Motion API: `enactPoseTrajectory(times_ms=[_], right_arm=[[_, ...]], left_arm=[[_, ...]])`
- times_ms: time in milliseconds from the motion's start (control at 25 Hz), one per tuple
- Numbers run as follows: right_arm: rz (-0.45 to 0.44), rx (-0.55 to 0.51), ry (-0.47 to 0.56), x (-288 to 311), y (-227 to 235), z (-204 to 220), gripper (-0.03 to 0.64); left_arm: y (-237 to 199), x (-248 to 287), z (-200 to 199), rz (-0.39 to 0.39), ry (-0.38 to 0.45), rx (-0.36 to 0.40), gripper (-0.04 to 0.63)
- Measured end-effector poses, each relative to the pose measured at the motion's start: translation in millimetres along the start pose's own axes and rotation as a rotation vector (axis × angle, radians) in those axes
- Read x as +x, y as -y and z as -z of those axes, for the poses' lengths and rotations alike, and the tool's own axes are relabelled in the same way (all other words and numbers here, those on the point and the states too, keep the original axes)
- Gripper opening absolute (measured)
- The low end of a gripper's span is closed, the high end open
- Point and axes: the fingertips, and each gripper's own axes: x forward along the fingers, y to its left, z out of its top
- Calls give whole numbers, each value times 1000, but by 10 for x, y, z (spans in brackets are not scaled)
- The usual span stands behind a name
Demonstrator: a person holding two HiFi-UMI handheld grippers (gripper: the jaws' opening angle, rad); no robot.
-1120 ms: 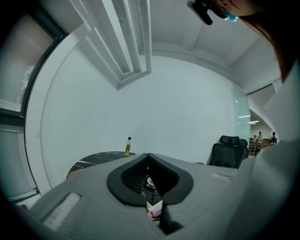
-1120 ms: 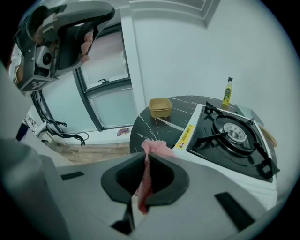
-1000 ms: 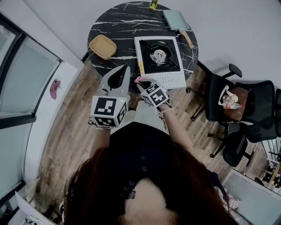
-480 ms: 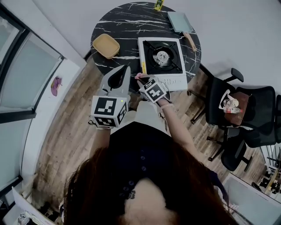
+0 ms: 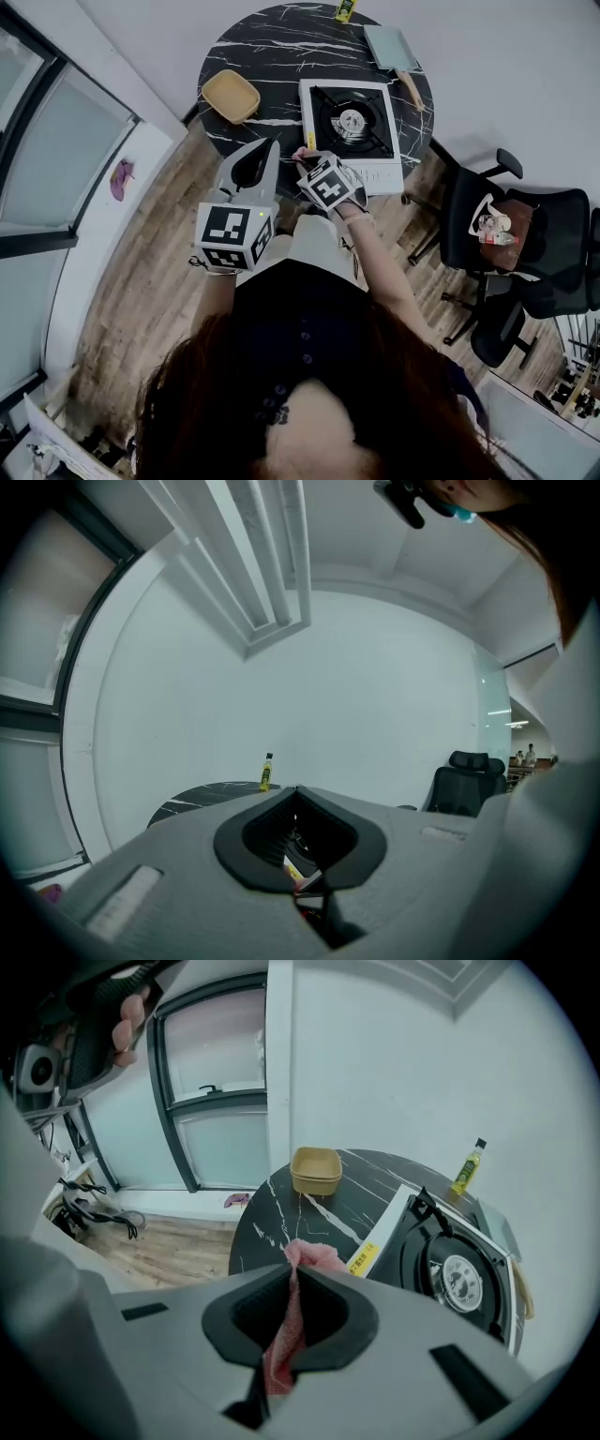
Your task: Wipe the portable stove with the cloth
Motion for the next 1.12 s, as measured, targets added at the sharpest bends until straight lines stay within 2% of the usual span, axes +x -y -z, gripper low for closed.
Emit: enactPoseTrajectory(times_ms=[440,1120], right_arm=[[-7,1,-69,70,144,-64,20],[-53,-84,-134,129,332,-244,20]], left_arm=[[-74,16,20,-15,-3,-10,12],[-166,172,-42,-48,-2,-19,12]])
